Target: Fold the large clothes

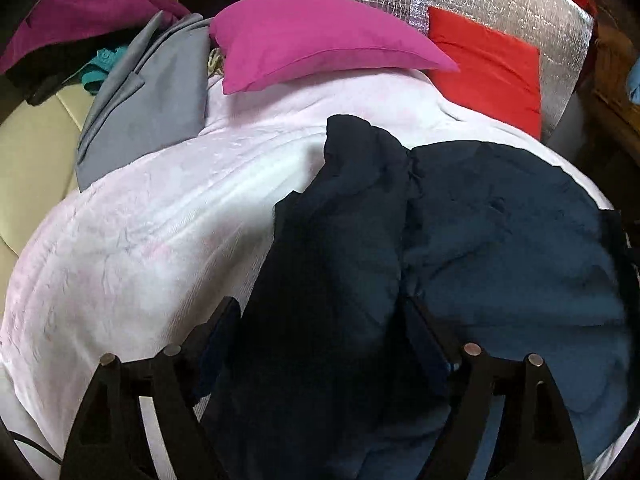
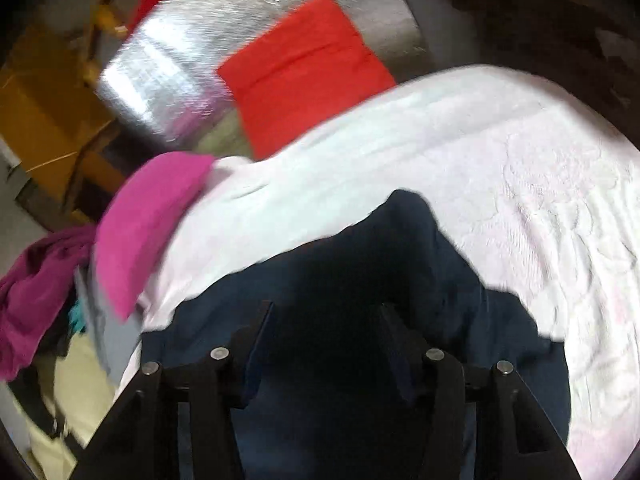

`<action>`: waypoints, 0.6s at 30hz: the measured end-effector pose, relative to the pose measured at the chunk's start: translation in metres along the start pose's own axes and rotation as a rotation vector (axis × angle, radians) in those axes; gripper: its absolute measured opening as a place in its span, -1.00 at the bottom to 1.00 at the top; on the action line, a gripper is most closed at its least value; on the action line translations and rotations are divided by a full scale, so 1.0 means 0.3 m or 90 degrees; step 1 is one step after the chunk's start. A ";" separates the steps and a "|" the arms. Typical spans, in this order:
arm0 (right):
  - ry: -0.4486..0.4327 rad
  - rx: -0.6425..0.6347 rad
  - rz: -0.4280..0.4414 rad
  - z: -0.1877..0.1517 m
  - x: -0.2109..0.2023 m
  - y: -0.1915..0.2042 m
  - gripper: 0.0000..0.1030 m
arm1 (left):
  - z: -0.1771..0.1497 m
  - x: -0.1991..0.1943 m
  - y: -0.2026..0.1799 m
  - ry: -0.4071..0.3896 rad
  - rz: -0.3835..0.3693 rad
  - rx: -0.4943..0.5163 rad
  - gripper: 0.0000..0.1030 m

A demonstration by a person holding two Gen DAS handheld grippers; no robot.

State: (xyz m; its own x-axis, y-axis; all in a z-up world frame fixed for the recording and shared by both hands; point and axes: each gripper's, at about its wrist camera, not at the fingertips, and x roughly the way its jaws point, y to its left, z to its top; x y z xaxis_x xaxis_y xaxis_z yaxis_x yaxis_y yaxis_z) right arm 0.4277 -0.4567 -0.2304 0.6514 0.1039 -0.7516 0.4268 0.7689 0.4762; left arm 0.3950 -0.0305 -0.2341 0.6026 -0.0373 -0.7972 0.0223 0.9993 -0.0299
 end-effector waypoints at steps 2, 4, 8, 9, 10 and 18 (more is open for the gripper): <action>0.035 0.021 -0.050 0.002 0.095 -0.059 -0.29 | 0.007 0.001 -0.007 0.002 -0.008 0.008 0.68; 0.029 0.032 -0.043 -0.013 0.125 -0.102 -0.34 | 0.014 0.000 -0.003 0.005 -0.017 0.002 0.67; 0.002 -0.005 -0.071 -0.043 0.040 -0.038 -0.27 | 0.031 -0.030 0.028 -0.010 -0.019 -0.024 0.67; -0.012 -0.011 -0.055 -0.050 0.005 -0.013 -0.25 | 0.033 -0.047 0.040 -0.024 -0.018 -0.034 0.67; -0.023 -0.016 -0.036 -0.049 -0.023 0.009 -0.21 | 0.034 -0.069 0.058 -0.044 -0.013 -0.046 0.67; 0.001 -0.190 0.066 -0.165 -0.065 0.435 0.24 | 0.048 -0.033 0.149 -0.025 0.053 -0.080 0.68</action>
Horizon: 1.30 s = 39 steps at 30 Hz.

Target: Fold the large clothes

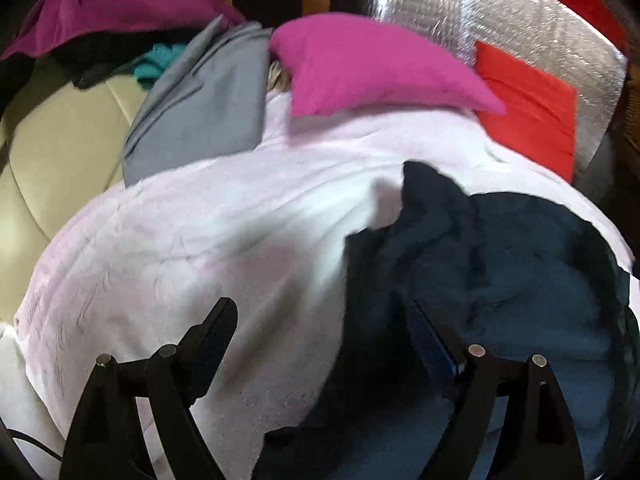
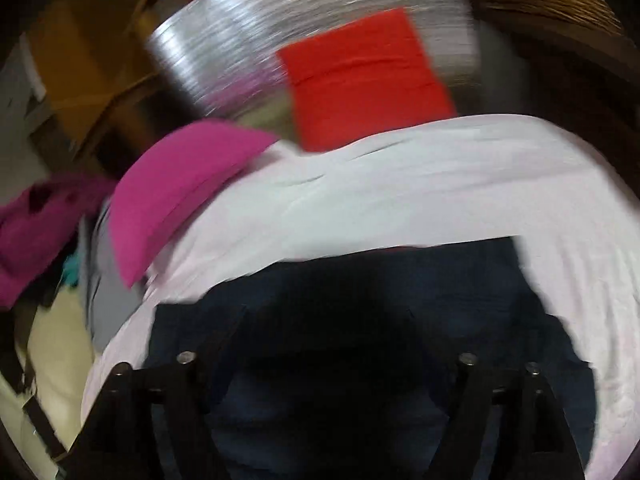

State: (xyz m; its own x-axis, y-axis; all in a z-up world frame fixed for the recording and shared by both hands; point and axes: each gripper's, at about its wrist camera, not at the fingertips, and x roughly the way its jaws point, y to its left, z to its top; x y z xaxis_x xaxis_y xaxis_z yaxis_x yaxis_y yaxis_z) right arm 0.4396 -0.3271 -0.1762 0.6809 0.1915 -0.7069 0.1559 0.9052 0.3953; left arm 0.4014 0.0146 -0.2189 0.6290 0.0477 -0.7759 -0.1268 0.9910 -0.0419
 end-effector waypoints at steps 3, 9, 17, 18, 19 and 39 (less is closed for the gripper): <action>0.070 -0.013 -0.046 -0.026 0.154 0.044 -0.16 | -0.001 0.028 0.014 0.028 0.003 0.006 0.68; 0.114 0.043 -0.065 -0.045 0.231 -0.003 -0.13 | -0.022 0.061 0.042 0.063 -0.030 0.004 0.68; 0.088 -0.057 0.041 -0.022 0.173 0.316 -0.10 | -0.004 0.010 0.067 0.029 -0.067 -0.009 0.68; 0.096 -0.072 0.032 -0.030 0.207 0.348 -0.10 | -0.006 0.017 0.060 0.031 -0.059 0.003 0.68; 0.106 -0.079 0.024 -0.037 0.236 0.362 -0.10 | -0.008 0.026 0.055 0.035 -0.054 0.015 0.68; 0.018 0.072 -0.066 -0.244 -0.296 -0.282 0.07 | -0.066 -0.098 -0.021 -0.019 -0.099 0.069 0.68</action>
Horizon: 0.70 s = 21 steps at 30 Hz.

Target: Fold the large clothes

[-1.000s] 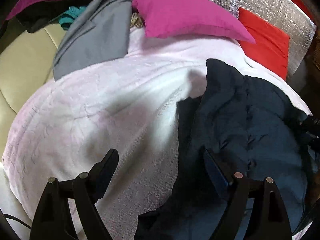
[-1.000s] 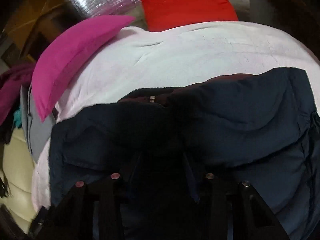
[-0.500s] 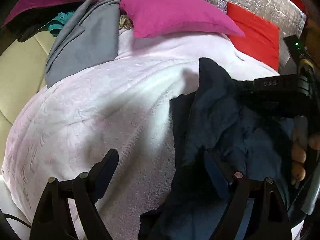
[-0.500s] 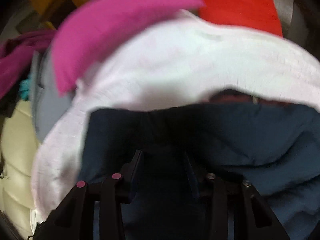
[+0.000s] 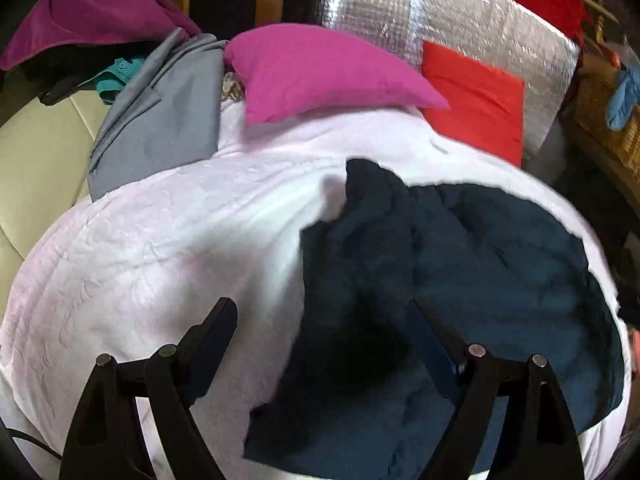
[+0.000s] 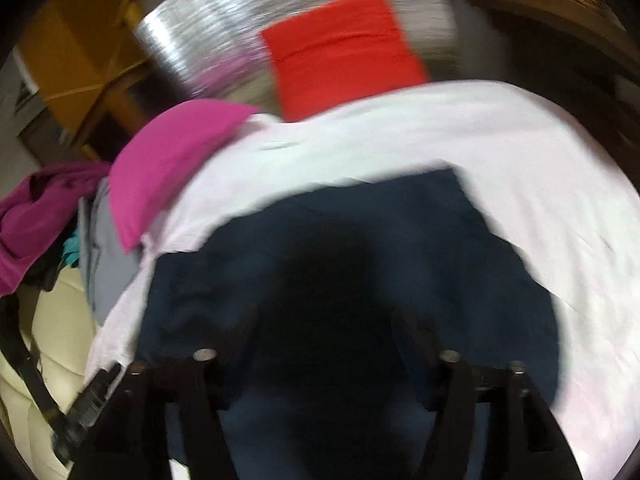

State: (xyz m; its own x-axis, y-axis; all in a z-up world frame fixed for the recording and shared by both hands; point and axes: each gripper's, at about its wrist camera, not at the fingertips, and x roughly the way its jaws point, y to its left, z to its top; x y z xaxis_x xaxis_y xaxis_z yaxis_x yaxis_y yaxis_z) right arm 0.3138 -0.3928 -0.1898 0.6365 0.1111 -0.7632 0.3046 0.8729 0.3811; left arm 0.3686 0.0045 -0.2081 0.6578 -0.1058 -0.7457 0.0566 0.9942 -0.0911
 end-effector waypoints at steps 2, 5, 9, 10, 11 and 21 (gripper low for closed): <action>0.006 0.018 -0.029 -0.057 -0.007 -0.095 0.07 | -0.024 0.036 -0.029 0.025 0.032 0.032 0.68; 0.040 0.047 -0.033 -0.126 0.035 -0.222 -0.16 | -0.070 0.103 -0.059 0.069 0.058 0.068 0.69; 0.016 0.063 0.034 -0.146 -0.079 -0.215 0.07 | -0.078 0.028 -0.018 0.045 0.042 0.044 0.68; 0.005 0.070 0.053 -0.153 -0.108 -0.216 0.31 | -0.084 0.003 -0.001 0.037 0.033 0.030 0.68; -0.012 0.078 0.079 -0.166 -0.153 -0.216 0.37 | -0.091 -0.028 0.021 0.026 0.024 0.012 0.68; 0.045 0.208 0.240 -0.386 -0.194 -0.268 0.48 | -0.207 -0.110 0.084 0.089 -0.149 -0.079 0.69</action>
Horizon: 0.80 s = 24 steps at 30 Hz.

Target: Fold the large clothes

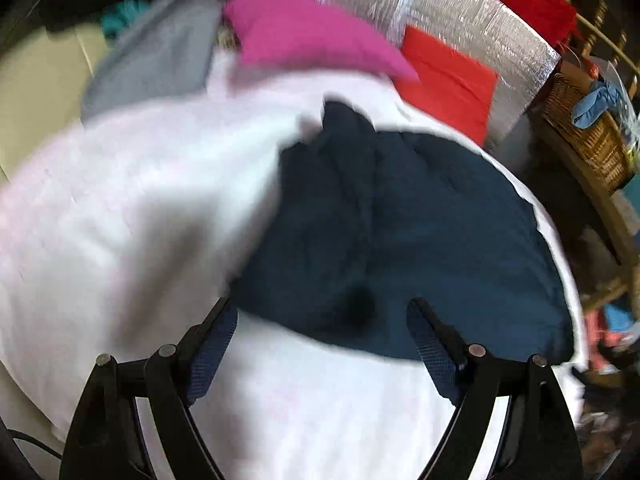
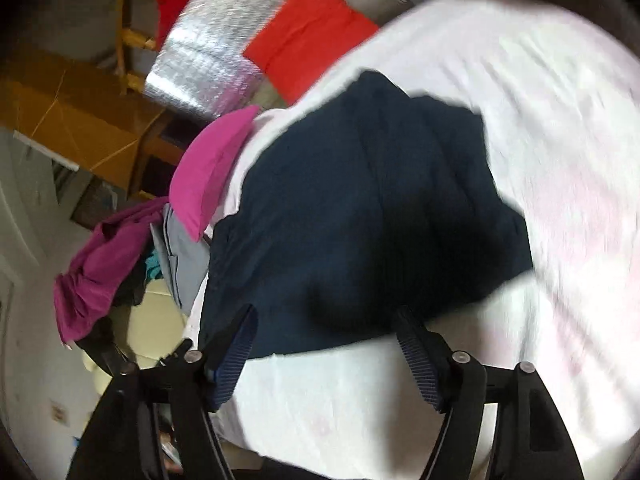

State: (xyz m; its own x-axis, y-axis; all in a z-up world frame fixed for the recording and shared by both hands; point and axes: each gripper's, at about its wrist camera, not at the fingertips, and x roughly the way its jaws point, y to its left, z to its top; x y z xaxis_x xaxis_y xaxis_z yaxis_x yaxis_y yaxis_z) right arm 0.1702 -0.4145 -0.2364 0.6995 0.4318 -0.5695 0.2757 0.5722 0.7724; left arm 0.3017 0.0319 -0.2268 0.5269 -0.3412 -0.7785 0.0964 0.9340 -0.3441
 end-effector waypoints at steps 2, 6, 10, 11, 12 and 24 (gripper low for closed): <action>0.005 0.040 0.004 -0.010 0.041 -0.049 0.49 | -0.007 0.027 0.026 0.031 -0.042 -0.050 0.68; 0.005 0.118 0.000 -0.008 0.116 -0.136 0.49 | -0.022 0.098 0.072 0.081 -0.086 -0.161 0.68; -0.039 0.154 0.004 0.035 0.153 -0.180 0.49 | 0.025 0.152 0.081 0.067 -0.135 -0.214 0.68; -0.045 0.163 0.010 0.041 0.155 -0.190 0.52 | 0.032 0.158 0.080 0.061 -0.141 -0.222 0.68; -0.052 0.182 0.027 0.059 0.169 -0.202 0.53 | 0.042 0.172 0.081 0.057 -0.152 -0.235 0.68; -0.147 0.065 -0.004 0.156 0.139 -0.048 -0.32 | 0.142 0.191 0.084 -0.041 -0.180 -0.230 -0.30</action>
State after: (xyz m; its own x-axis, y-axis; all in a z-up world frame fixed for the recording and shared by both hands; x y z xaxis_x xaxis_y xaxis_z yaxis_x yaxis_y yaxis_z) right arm 0.2263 -0.4374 -0.2581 0.8264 0.2502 -0.5044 0.3376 0.4966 0.7996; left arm 0.3701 0.0403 -0.2576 0.5748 -0.5588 -0.5977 -0.0513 0.7044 -0.7079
